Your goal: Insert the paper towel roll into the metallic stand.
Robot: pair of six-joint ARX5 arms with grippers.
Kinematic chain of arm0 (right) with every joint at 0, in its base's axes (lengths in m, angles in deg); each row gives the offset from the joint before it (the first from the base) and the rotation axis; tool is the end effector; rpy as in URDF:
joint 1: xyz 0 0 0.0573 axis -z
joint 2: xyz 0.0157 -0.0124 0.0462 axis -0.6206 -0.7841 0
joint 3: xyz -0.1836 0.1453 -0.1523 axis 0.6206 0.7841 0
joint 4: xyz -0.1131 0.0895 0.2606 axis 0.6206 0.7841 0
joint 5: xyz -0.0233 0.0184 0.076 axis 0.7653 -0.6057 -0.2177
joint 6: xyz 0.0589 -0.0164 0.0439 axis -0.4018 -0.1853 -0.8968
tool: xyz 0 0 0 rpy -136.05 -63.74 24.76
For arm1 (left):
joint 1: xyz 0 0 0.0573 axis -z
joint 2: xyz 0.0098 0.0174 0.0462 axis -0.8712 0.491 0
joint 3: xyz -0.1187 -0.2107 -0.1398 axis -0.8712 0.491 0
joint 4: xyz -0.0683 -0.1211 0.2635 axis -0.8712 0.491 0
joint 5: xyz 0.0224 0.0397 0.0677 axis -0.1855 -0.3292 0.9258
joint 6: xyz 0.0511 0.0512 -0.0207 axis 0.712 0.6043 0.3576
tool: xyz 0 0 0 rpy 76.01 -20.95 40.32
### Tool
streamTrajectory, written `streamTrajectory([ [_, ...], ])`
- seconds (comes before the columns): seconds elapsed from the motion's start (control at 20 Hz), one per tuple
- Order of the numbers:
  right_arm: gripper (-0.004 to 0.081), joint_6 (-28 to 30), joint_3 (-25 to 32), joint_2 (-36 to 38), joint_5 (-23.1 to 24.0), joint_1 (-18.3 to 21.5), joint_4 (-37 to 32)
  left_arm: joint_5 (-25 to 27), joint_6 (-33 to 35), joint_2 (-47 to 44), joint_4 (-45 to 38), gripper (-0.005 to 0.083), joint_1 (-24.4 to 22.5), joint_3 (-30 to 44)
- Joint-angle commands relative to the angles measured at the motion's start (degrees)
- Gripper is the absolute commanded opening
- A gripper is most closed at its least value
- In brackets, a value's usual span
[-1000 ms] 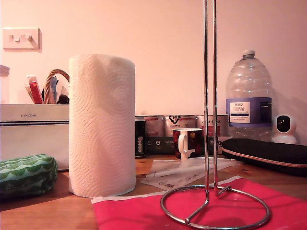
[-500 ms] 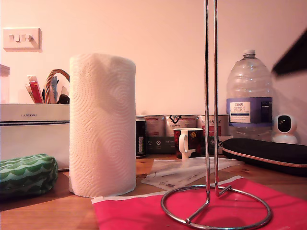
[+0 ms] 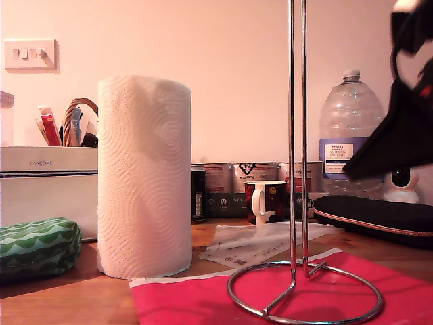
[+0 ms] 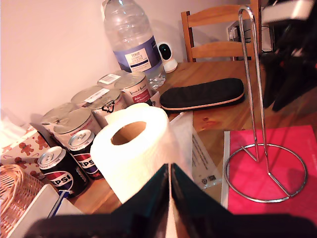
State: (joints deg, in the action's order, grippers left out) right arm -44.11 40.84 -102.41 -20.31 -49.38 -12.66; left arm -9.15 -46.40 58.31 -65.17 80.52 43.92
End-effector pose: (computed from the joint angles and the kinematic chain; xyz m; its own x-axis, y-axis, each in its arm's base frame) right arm 0.2471 0.0902 0.1534 0.2948 0.7594 -0.5801 -0.8737 0.4600 0.1581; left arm 0.1574 -0.0870 0.2849 0.6419 -0.7326 -0.2263 0.7651 0.5927 0.2518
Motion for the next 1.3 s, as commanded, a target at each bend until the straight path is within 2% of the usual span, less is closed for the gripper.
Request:
streamTrajectory([
  [0.0, 0.0249, -0.1, 0.5, -1.7, -0.8, -1.7, -2.1, 0.0, 0.4, 0.3, -0.4, -0.0024, 0.3, 0.5],
  [0.25, 0.025, -0.1, 0.5, -5.8, 0.0, -5.2, -7.3, 0.0, 0.4, 0.5, -0.4, -0.0024, 0.3, 0.5],
  [0.75, 0.0252, -0.4, 0.5, -15.7, 1.9, -5.5, -16.5, 0.0, 0.4, 1.4, -0.2, -0.0024, 0.3, 0.5],
  [1.1, 0.0244, -1.6, 0.5, -19.1, 1.9, -7.9, -20.7, 0.0, 0.4, 1.4, 0.0, -0.0024, 0.3, 0.5],
  [1.15, 0.0241, -1.6, 0.5, -19.3, 2.0, -8.0, -20.9, 0.0, 0.4, 1.4, 0.1, -0.0024, 0.3, 0.5],
  [1.25, 0.0162, -1.6, 0.5, -19.3, 2.0, -8.0, -20.8, 0.0, 0.4, 1.4, 0.7, -0.0024, 0.3, 0.5],
])
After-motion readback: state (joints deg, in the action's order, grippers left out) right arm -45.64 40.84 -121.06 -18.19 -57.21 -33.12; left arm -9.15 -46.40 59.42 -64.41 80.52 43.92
